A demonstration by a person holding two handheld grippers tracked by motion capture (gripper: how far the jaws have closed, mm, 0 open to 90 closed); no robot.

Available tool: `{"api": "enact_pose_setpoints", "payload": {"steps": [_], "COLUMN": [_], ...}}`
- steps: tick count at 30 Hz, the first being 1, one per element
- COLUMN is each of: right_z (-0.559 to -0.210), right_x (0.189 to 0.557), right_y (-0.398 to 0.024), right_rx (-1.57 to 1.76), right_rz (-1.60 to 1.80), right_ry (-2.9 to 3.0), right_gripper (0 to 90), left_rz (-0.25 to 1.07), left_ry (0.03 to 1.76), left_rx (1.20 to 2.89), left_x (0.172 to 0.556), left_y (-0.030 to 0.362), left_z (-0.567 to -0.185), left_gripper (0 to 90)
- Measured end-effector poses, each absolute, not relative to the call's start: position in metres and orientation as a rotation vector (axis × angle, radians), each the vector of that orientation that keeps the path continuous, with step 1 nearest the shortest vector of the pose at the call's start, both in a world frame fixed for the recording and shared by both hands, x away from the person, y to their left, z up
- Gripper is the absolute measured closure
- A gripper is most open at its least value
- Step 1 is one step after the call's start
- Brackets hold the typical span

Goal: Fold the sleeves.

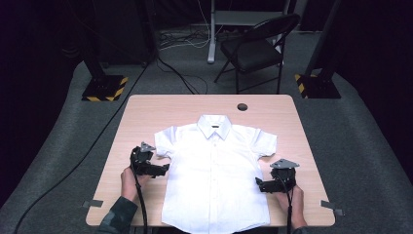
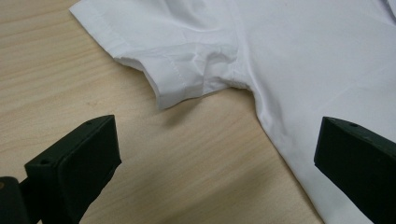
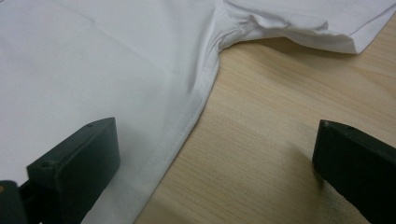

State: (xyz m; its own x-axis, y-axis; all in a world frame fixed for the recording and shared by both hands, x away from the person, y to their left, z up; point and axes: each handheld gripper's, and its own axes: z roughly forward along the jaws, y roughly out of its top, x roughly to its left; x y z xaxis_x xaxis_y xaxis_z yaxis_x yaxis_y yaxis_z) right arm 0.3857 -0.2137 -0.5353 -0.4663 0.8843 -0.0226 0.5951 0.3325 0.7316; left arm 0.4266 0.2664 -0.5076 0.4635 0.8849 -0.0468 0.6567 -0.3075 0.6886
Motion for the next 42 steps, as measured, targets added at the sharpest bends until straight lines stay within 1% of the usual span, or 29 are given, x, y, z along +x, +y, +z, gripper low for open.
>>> {"api": "enact_pose_setpoints", "payload": {"steps": [5, 10, 16, 24, 29, 42], "right_z": [-0.535, -0.535, -0.535, -0.535, -0.535, -0.535], "right_x": [0.386, 0.386, 0.385, 0.386, 0.385, 0.386], "right_y": [-0.214, -0.214, -0.214, -0.214, -0.213, -0.214], "right_rx": [1.305, 1.305, 1.301, 1.304, 1.301, 1.308], "right_rz": [0.933, 0.933, 0.93, 0.932, 0.93, 0.933], "right_ry": [2.184, 2.183, 2.181, 2.182, 2.18, 2.181], "right_gripper": [0.0, 0.0, 0.0, 0.0, 0.0, 0.0], "left_rz": [0.424, 0.425, 0.372, 0.382, 0.355, 0.352], "left_ry": [1.278, 1.288, 1.303, 1.301, 1.295, 1.29], "left_rx": [2.058, 2.048, 2.006, 2.015, 2.008, 2.008], "left_x": [0.431, 0.437, 0.447, 0.456, 0.461, 0.47], "left_y": [0.268, 0.272, 0.277, 0.276, 0.275, 0.274], "left_z": [-0.506, -0.504, -0.503, -0.498, -0.496, -0.492], "left_gripper": [0.0, 0.0, 0.0, 0.0, 0.0, 0.0]}}
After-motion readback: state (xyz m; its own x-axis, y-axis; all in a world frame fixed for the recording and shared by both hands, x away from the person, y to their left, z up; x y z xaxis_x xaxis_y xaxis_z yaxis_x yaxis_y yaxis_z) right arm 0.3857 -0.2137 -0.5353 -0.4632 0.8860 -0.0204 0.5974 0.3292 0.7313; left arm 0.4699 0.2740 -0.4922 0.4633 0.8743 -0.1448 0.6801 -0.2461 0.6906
